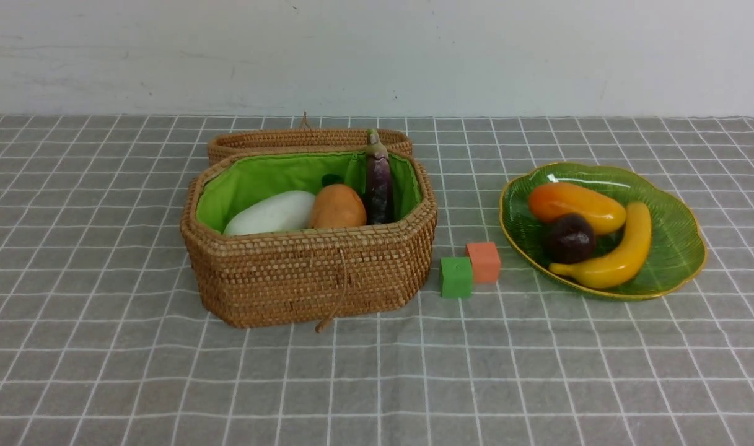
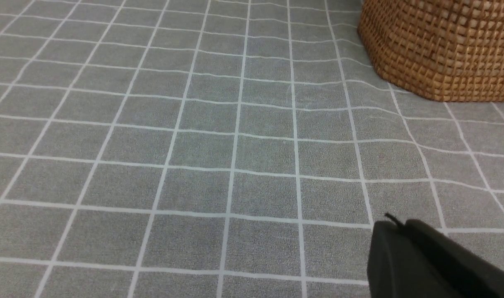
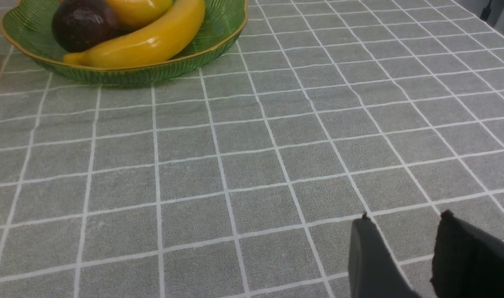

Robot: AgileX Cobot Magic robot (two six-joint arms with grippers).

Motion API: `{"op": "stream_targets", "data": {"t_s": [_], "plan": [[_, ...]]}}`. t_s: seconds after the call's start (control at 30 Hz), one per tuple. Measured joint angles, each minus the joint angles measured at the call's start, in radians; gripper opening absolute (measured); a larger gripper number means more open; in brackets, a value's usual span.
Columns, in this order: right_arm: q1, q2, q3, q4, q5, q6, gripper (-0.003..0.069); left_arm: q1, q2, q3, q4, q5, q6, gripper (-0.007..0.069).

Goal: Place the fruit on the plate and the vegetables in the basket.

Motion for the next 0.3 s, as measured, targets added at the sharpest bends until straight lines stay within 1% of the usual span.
{"op": "stream_targets", "data": {"t_s": [0.3], "plan": [[0.0, 0.0, 0.0, 0.0, 0.0, 0.0, 0.024, 0.0, 0.0, 0.0, 0.0, 0.0, 0.0, 0.0018]]}}
